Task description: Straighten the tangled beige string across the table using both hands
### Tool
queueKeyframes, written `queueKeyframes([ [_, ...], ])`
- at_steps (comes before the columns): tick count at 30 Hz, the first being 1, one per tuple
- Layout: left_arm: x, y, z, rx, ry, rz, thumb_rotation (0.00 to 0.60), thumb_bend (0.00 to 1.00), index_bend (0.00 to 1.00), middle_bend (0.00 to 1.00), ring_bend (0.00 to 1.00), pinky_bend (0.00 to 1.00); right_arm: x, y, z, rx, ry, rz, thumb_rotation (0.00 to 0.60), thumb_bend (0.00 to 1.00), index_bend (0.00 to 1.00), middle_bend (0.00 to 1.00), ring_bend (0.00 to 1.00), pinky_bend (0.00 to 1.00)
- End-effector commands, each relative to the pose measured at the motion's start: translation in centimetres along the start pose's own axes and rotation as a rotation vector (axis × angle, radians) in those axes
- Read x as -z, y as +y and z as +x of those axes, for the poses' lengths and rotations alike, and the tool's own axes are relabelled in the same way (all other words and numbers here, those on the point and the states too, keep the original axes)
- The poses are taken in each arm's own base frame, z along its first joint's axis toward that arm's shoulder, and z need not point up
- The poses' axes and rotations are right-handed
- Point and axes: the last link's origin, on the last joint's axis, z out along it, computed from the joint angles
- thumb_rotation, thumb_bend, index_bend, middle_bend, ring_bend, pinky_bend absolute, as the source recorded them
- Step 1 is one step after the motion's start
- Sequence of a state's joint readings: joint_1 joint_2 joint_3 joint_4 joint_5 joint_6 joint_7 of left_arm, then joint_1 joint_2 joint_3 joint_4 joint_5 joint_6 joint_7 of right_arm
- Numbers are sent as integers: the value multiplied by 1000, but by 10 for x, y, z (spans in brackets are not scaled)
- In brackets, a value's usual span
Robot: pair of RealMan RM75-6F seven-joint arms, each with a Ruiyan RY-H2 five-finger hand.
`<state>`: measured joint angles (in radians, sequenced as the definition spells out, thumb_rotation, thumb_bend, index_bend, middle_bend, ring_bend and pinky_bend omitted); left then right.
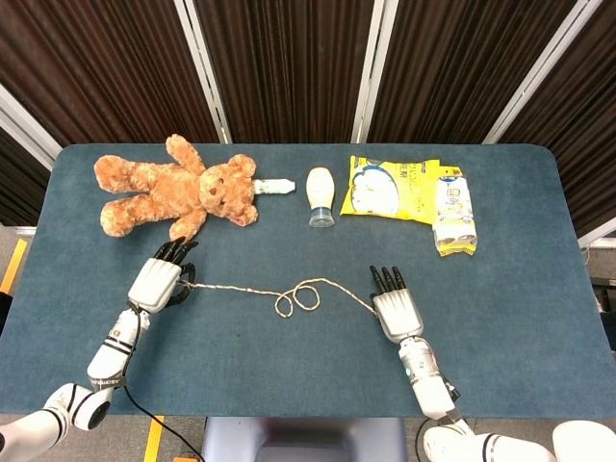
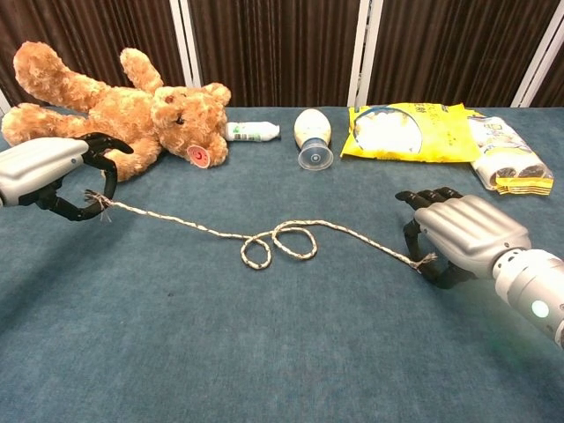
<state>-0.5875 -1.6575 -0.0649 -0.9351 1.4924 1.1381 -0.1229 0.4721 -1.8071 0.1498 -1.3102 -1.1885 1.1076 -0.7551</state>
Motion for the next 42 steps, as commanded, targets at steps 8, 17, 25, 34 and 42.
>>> queueKeyframes([
  [8, 2, -5, 4, -10, 10, 11, 600, 448, 606, 108, 0, 147, 1, 27, 15, -23, 43, -43, 600, 583, 789, 149, 0, 0],
  [17, 15, -26, 10, -11, 28, 70, 600, 448, 604, 108, 0, 147, 12, 79, 34, -25, 87, -122, 600, 584, 790, 149, 0, 0],
  [25, 44, -42, 7, -66, 12, 91, 600, 448, 602, 111, 0, 147, 31, 133, 43, -60, 106, -201, 600, 584, 791, 155, 0, 0],
  [34, 62, -56, 4, -111, -7, 118, 600, 449, 593, 111, 0, 147, 48, 173, 32, -82, 81, -267, 600, 584, 792, 155, 0, 0],
  [42, 73, -72, 0, -106, -29, 162, 600, 447, 582, 109, 0, 148, 51, 192, 18, -129, 32, -301, 600, 584, 792, 156, 0, 0],
])
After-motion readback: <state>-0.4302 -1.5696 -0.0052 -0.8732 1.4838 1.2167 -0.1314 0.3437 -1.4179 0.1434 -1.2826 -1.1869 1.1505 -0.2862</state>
